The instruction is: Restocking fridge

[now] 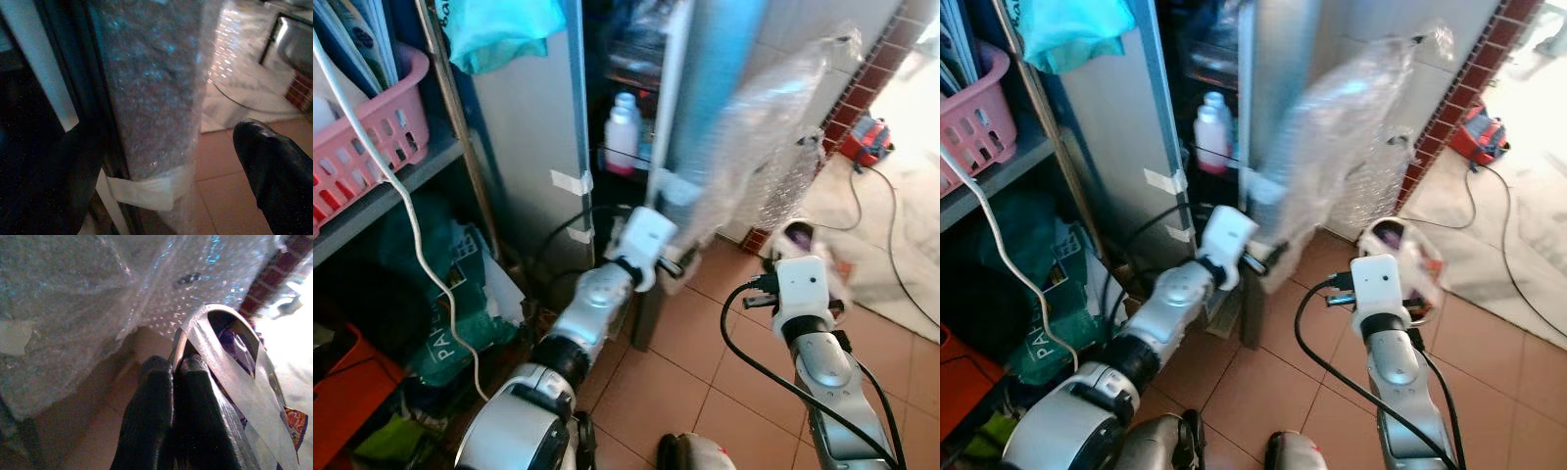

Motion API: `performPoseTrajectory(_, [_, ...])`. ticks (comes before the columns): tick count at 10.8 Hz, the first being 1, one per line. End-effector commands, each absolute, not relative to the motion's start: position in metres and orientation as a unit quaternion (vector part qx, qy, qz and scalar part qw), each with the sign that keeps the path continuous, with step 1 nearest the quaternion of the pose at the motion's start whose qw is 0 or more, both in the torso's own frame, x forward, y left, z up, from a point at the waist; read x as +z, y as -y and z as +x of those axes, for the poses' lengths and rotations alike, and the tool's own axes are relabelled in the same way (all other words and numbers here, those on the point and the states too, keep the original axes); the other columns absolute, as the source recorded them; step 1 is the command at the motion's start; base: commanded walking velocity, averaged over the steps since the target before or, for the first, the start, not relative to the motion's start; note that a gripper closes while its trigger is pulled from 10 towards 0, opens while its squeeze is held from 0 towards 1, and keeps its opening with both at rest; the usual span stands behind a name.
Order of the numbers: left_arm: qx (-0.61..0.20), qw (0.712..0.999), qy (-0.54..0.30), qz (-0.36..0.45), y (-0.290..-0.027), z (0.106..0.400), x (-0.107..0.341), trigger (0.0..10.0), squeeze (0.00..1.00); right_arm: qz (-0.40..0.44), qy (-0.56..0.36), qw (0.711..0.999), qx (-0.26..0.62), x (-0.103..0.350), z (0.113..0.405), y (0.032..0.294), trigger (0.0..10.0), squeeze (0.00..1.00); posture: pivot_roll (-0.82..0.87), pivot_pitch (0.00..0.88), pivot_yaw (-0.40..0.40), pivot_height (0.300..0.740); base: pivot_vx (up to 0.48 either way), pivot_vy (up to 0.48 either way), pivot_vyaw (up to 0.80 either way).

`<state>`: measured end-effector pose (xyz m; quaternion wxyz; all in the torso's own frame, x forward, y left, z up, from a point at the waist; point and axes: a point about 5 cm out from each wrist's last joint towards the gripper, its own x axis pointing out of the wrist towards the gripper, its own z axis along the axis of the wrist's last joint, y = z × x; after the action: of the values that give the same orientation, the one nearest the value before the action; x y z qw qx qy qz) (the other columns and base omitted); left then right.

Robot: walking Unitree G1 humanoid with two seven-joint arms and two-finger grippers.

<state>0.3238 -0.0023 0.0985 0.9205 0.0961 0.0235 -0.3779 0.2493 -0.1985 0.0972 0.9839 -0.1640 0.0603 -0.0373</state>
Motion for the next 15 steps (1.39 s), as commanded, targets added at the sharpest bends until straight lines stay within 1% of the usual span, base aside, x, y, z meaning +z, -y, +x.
performPoseTrajectory(1, [-0.437,0.895,-0.029,0.08,0.048,0.307,0.103,10.0,0.0,-0.174,-0.052,0.981,-0.072,0.102,0.248,0.208,10.0,0.0,-0.11,0.127,-0.029,0.74,0.0,0.0,-0.54])
performPoseTrajectory(3, [-0.434,0.897,-0.03,0.078,0.043,0.306,0.098,10.0,0.0,-0.162,-0.066,0.981,-0.078,0.096,0.245,0.209,10.0,0.0,-0.1,0.125,-0.02,0.74,0.0,0.0,-0.8])
performPoseTrajectory(5, [-0.408,0.909,-0.025,0.084,0.034,0.309,0.095,10.0,0.0,-0.162,-0.066,0.982,-0.077,0.093,0.248,0.203,10.0,0.0,-0.1,0.12,-0.019,0.74,0.0,0.0,-0.8])
performPoseTrajectory(7, [-0.382,0.921,-0.006,0.082,0.031,0.317,0.103,10.0,0.0,-0.164,-0.064,0.98,-0.088,0.093,0.248,0.203,10.0,0.0,-0.1,0.108,-0.008,0.74,0.0,0.0,-0.8])
performPoseTrajectory(9, [-0.389,0.918,0.002,0.08,0.033,0.318,0.107,10.0,0.0,-0.158,-0.063,0.981,-0.09,0.092,0.249,0.201,10.0,0.0,-0.1,0.101,0.001,0.74,0.364,0.0,-0.8])
performPoseTrajectory(11, [-0.386,0.92,0.004,0.073,0.032,0.318,0.106,10.0,0.0,-0.154,-0.06,0.982,-0.089,0.092,0.251,0.197,10.0,0.0,-0.1,0.098,0.004,0.74,0.48,0.0,-0.49])
performPoseTrajectory(15, [-0.392,0.917,0.002,0.078,0.032,0.316,0.103,10.0,0.0,-0.151,-0.053,0.983,-0.088,0.093,0.254,0.196,10.0,0.0,-0.09,0.091,0.012,0.74,0.383,0.0,0.0])
